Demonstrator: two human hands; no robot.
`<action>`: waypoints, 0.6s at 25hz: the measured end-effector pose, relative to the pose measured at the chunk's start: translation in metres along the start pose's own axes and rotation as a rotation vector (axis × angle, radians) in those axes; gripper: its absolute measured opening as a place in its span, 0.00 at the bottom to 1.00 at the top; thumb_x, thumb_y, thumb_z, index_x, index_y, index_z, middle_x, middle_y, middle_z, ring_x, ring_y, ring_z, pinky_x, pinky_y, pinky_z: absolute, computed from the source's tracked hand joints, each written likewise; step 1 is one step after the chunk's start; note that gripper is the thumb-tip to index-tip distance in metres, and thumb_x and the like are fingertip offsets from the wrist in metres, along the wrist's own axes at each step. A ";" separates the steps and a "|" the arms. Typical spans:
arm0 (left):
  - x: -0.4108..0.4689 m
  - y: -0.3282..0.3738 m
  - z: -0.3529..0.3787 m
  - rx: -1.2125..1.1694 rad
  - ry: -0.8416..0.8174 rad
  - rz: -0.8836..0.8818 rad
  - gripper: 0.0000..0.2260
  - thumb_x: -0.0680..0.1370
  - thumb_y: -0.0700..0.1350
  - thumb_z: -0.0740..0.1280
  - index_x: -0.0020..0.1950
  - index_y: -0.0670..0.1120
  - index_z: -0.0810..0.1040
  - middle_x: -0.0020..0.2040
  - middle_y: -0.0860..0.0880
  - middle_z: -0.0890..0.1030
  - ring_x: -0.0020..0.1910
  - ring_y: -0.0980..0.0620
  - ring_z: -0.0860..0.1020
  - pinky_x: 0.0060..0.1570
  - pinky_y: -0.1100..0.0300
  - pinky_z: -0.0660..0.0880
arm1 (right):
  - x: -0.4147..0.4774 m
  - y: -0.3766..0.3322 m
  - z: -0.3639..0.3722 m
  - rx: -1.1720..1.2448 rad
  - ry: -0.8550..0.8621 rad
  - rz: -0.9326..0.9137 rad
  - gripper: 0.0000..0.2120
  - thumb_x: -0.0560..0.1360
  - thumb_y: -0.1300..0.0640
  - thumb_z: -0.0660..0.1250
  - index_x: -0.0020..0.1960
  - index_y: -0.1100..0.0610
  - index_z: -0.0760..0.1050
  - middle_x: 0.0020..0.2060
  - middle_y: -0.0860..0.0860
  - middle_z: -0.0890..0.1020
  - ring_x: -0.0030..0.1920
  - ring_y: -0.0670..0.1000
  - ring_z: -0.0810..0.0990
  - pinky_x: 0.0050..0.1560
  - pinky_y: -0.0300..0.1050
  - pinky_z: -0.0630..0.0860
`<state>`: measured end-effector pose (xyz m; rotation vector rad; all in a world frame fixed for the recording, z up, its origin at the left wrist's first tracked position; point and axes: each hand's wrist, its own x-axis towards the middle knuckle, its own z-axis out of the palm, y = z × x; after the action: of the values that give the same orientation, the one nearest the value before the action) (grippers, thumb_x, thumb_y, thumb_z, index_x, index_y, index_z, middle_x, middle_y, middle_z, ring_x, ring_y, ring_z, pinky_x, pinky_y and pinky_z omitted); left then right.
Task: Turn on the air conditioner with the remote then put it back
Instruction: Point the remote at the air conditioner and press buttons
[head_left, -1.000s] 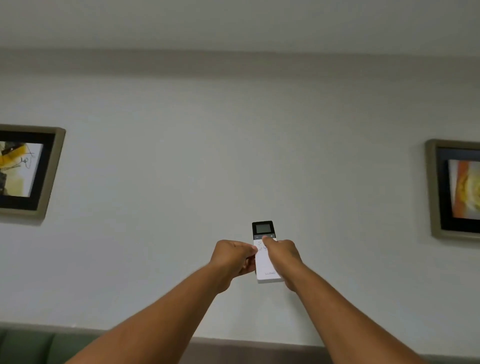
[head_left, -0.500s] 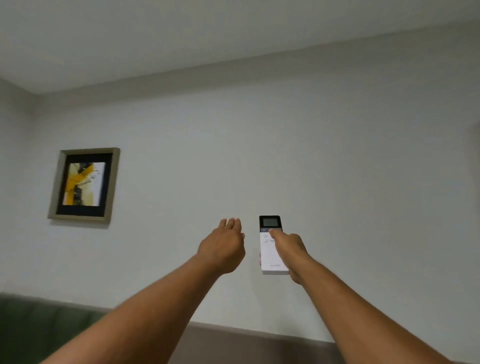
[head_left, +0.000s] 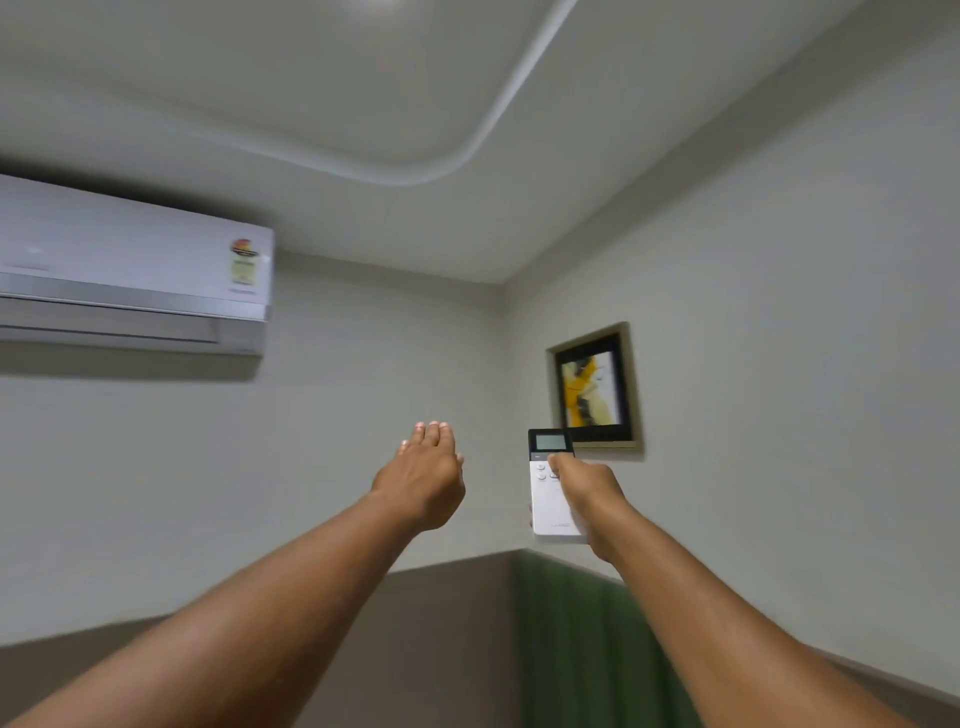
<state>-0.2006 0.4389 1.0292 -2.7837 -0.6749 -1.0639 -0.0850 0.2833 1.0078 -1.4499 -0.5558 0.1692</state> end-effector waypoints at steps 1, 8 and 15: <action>-0.013 -0.040 -0.021 0.036 0.018 -0.069 0.26 0.84 0.49 0.46 0.79 0.40 0.48 0.81 0.43 0.50 0.80 0.45 0.47 0.77 0.49 0.48 | -0.006 -0.005 0.045 0.018 -0.086 -0.004 0.13 0.74 0.54 0.62 0.51 0.60 0.79 0.46 0.61 0.86 0.46 0.63 0.86 0.55 0.59 0.82; -0.138 -0.241 -0.182 0.323 0.125 -0.462 0.25 0.83 0.48 0.47 0.78 0.38 0.52 0.80 0.41 0.55 0.79 0.43 0.50 0.77 0.48 0.51 | -0.110 -0.054 0.294 0.177 -0.617 -0.020 0.16 0.68 0.55 0.63 0.53 0.60 0.79 0.52 0.64 0.85 0.52 0.65 0.85 0.58 0.64 0.79; -0.240 -0.299 -0.267 0.492 0.091 -0.640 0.25 0.84 0.48 0.47 0.78 0.37 0.50 0.80 0.40 0.53 0.79 0.43 0.50 0.77 0.48 0.51 | -0.215 -0.081 0.400 0.234 -0.880 -0.009 0.17 0.69 0.53 0.63 0.54 0.59 0.78 0.53 0.63 0.85 0.53 0.65 0.85 0.60 0.63 0.79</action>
<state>-0.6523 0.5562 1.0520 -2.1208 -1.6225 -0.9164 -0.4707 0.5351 1.0387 -1.0947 -1.2052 0.8594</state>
